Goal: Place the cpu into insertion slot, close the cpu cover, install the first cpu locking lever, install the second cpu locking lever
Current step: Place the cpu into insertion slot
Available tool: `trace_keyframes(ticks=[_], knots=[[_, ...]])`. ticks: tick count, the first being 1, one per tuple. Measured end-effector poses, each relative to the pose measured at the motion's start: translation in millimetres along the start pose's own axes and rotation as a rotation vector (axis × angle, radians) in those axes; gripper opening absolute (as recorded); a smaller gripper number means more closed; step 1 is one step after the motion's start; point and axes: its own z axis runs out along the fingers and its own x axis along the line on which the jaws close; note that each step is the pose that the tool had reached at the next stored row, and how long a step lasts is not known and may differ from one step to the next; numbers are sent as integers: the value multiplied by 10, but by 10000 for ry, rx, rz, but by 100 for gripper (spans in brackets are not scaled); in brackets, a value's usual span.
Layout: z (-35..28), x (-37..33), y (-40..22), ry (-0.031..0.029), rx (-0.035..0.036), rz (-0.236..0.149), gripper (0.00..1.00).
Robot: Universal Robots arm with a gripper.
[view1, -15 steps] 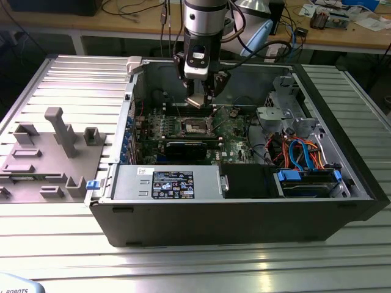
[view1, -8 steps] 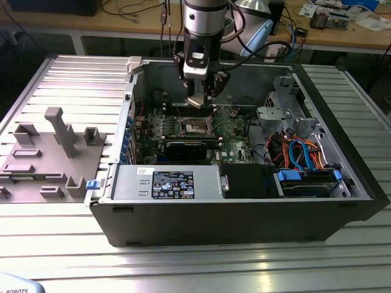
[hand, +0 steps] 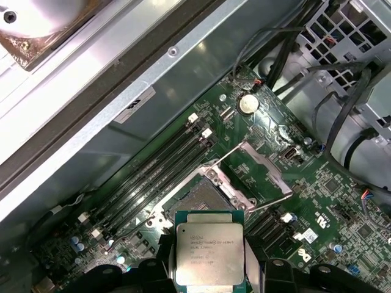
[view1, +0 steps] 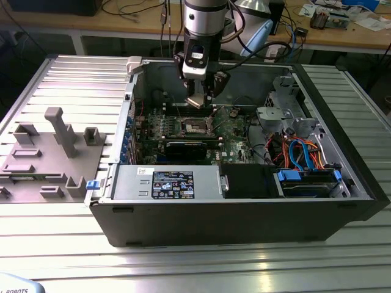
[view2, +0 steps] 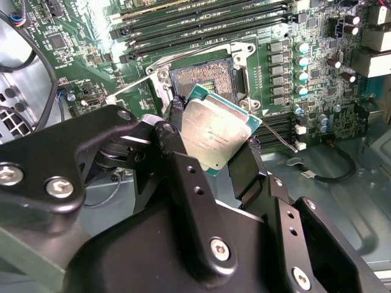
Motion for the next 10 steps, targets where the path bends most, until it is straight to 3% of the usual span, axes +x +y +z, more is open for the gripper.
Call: trace_keyframes(ticks=[10], knots=[[3,0,0,-10,0,221,55]])
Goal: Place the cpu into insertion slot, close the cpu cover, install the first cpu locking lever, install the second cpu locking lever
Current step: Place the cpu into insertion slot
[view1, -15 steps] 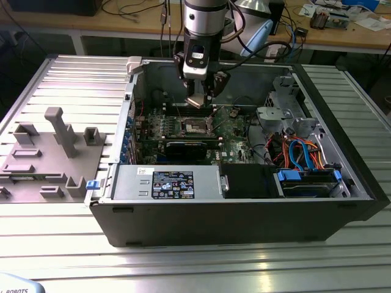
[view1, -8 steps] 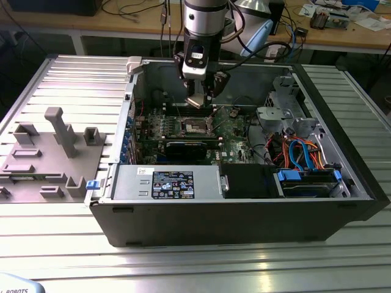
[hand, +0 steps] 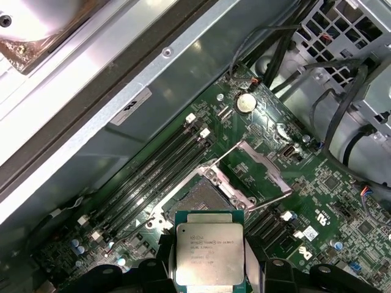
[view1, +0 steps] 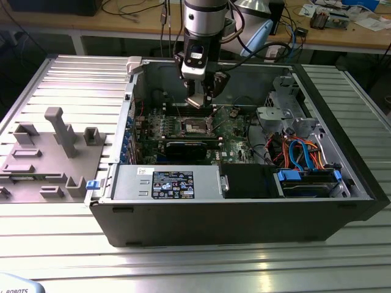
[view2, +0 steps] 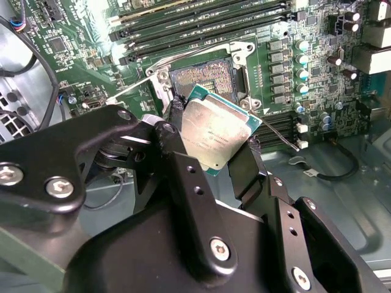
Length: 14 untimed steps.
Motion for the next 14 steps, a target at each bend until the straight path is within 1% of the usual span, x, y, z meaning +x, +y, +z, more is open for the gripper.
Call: trace_keyframes(ticks=[14], knots=[[4,0,0,-11,1,276,55]])
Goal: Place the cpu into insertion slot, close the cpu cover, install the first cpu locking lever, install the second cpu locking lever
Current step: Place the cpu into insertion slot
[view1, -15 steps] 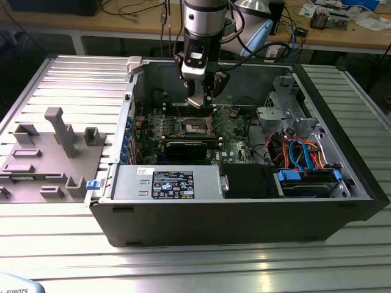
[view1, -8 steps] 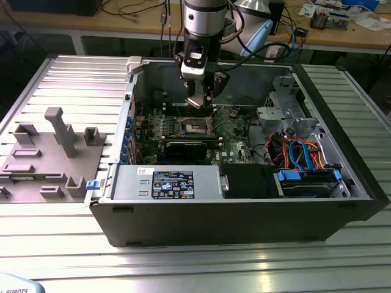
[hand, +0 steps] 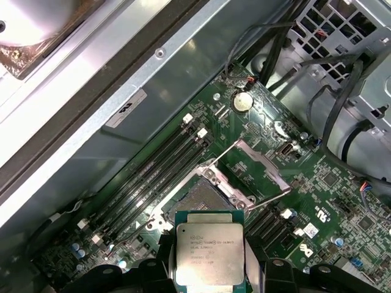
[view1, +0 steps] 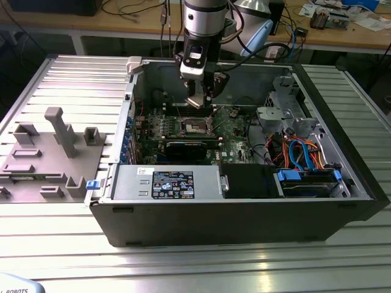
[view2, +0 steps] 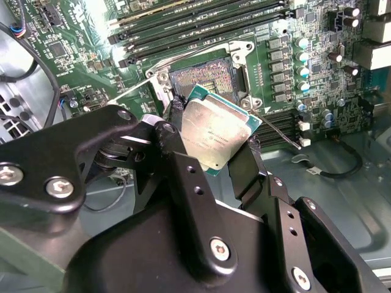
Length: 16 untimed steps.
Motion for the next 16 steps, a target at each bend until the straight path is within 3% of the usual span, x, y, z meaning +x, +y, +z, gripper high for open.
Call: trace_keyframes(ticks=[16], knots=[[5,0,0,-13,0,293,55]])
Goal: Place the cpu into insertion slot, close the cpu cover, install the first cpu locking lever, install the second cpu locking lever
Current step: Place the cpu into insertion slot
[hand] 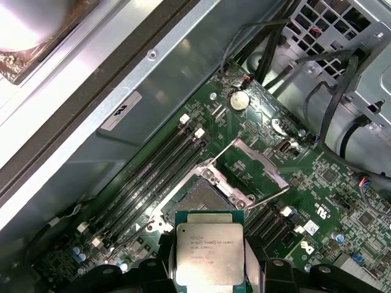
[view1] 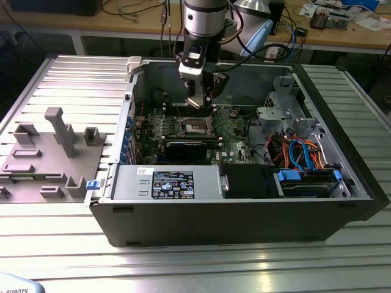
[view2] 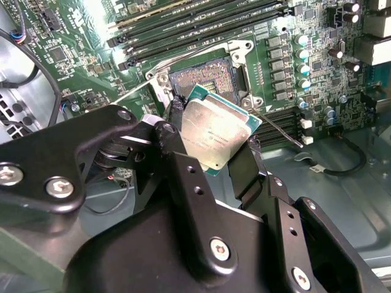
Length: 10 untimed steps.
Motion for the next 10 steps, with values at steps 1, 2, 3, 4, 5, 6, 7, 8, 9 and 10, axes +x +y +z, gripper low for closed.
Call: trace_keyframes(ticks=[1,2,3,4,5,6,7,8,9,10], knots=[[0,0,0,0,1,14,55],[1,0,0,-2,1,36,55],[1,0,0,-2,0,50,55],[1,0,0,-3,0,65,55],[1,0,0,-3,1,78,55],[2,0,0,-3,0,92,55],[2,0,0,-4,0,121,55],[2,0,0,-5,1,136,55],[3,0,0,-6,1,150,55],[3,0,0,-7,1,164,55]])
